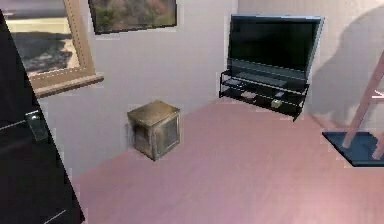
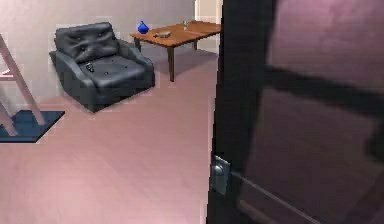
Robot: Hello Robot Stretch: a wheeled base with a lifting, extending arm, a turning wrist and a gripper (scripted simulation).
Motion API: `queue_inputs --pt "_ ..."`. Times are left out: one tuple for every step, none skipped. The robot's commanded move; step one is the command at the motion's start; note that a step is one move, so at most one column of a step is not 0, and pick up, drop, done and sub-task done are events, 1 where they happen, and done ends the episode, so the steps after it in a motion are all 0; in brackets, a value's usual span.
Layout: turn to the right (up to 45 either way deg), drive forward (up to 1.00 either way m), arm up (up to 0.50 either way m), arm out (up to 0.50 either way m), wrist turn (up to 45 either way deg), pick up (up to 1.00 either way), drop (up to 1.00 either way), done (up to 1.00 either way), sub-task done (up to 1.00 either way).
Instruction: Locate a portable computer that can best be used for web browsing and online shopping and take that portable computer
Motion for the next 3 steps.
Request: queue_inputs --pt "-45.0 0.00 0.00 0.00 0.0 0.00 0.00 0.00 0.00" --pt "-9.0 0.00 0.00 0.00 0.0 0.00 0.00 0.00 0.00" --pt "0.0 0.05 0.00 0.00 0.0 0.00 0.00 0.00 0.00"
